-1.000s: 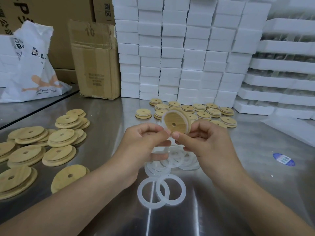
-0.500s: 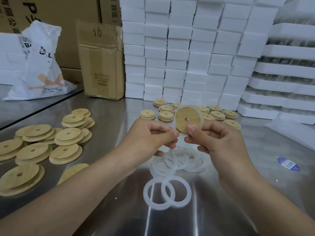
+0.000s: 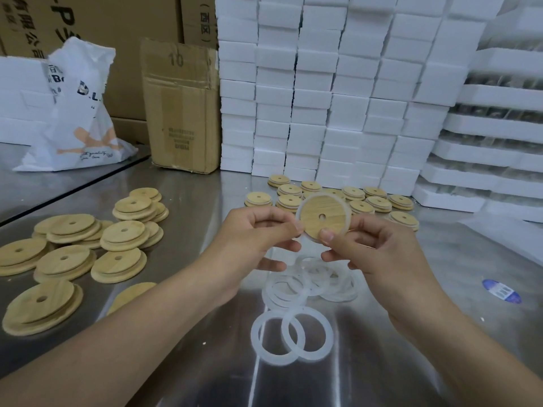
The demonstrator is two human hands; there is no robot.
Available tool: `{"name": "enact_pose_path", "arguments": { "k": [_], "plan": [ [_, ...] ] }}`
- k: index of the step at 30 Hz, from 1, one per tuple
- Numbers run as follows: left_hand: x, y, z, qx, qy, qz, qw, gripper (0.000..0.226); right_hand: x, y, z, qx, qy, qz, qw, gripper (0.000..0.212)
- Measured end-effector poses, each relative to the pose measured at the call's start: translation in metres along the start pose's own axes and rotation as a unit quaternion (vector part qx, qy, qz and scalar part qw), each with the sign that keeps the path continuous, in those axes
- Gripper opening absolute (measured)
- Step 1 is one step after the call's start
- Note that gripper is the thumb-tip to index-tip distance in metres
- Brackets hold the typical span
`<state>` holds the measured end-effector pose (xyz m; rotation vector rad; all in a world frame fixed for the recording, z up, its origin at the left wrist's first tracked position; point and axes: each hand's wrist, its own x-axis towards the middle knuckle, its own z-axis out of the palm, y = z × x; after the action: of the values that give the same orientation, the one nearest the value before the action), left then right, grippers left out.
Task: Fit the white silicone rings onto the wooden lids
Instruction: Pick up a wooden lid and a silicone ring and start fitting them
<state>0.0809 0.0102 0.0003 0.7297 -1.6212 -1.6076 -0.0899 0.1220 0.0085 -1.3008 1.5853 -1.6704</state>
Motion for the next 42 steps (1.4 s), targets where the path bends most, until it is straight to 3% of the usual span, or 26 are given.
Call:
{"name": "enact_pose_path", "arguments": {
  "k": [4, 7, 11, 17, 24, 29, 32, 36, 42],
  "plan": [
    [0.003, -0.002, -0.003, -0.01, -0.002, 0.002, 1.0, 0.008, 0.002, 0.001, -0.003, -0.001, -0.02, -0.01, 1.0, 0.003],
    [0.003, -0.003, -0.002, -0.044, -0.03, -0.007, 0.999, 0.015, 0.004, 0.002, -0.009, 0.001, -0.03, 0.0, 1.0, 0.024],
    [0.005, -0.006, -0.003, -0.075, -0.028, -0.016, 0.997, 0.036, 0.004, 0.001, -0.013, 0.004, -0.051, -0.002, 0.999, 0.031],
    [0.007, -0.006, -0.006, -0.146, -0.146, -0.054, 0.977, 0.043, 0.005, -0.001, -0.017, 0.0, -0.088, 0.003, 0.996, 0.031],
    [0.007, -0.009, -0.003, -0.111, -0.097, -0.031, 0.989, 0.042, 0.005, 0.002, -0.014, -0.026, -0.097, -0.016, 0.995, 0.027],
    [0.005, -0.012, 0.0, -0.069, -0.071, -0.005, 0.995, 0.034, 0.005, 0.011, -0.011, -0.036, -0.08, -0.045, 0.995, 0.047],
    [0.004, -0.015, 0.002, -0.06, -0.059, -0.015, 0.996, 0.03, 0.003, 0.018, -0.011, -0.158, -0.05, -0.092, 0.982, 0.061],
    [0.004, -0.019, 0.005, -0.048, -0.045, -0.021, 0.998, 0.031, 0.0, 0.021, -0.011, -0.346, -0.015, -0.161, 0.924, 0.072],
    [0.005, -0.021, 0.008, -0.023, -0.017, -0.015, 0.999, 0.02, 0.003, 0.021, -0.016, -0.428, 0.018, -0.181, 0.885, 0.068]
  ]
}}
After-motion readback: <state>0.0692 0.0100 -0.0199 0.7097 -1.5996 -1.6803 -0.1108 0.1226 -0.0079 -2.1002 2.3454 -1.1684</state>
